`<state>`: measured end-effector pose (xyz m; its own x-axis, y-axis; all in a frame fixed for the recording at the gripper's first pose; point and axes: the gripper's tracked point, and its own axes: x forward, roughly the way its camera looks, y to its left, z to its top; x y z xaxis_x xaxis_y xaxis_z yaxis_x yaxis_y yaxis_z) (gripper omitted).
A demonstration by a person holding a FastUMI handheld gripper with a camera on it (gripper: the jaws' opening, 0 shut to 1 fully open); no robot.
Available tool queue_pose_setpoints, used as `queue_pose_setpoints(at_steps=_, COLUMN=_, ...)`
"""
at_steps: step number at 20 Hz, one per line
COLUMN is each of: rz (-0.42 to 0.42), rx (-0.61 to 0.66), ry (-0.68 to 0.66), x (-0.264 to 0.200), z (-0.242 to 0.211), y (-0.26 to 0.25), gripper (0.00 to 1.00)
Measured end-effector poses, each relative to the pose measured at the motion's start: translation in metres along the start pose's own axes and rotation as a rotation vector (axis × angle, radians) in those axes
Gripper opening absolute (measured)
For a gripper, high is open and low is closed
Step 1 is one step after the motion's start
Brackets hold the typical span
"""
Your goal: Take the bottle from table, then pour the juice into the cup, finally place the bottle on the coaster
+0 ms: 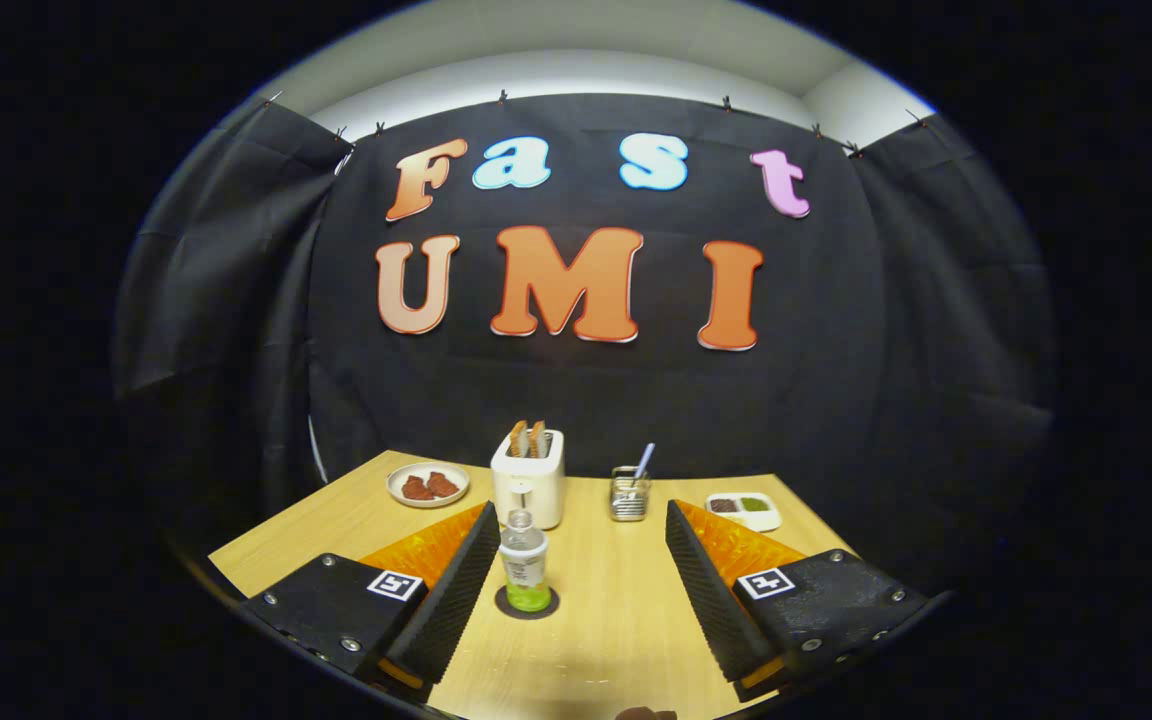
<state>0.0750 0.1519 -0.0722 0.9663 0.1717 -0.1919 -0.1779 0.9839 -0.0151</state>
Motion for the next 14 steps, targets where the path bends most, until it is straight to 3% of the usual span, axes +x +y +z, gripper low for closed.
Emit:
queue_pose_setpoints(at_steps=2, rz=-0.056, rx=-0.036, ry=-0.024, x=-0.021, z=0.012, y=-0.025, gripper=0.98)
queue_pose_setpoints(at_steps=8, rz=-0.133, rx=0.018, ry=-0.024, x=-0.042, z=0.010, y=-0.072, gripper=0.98)
queue_pose_setpoints(at_steps=14, rz=-0.107, rx=0.018, ry=-0.016, x=-0.040, z=0.002, y=-0.064, gripper=0.99)
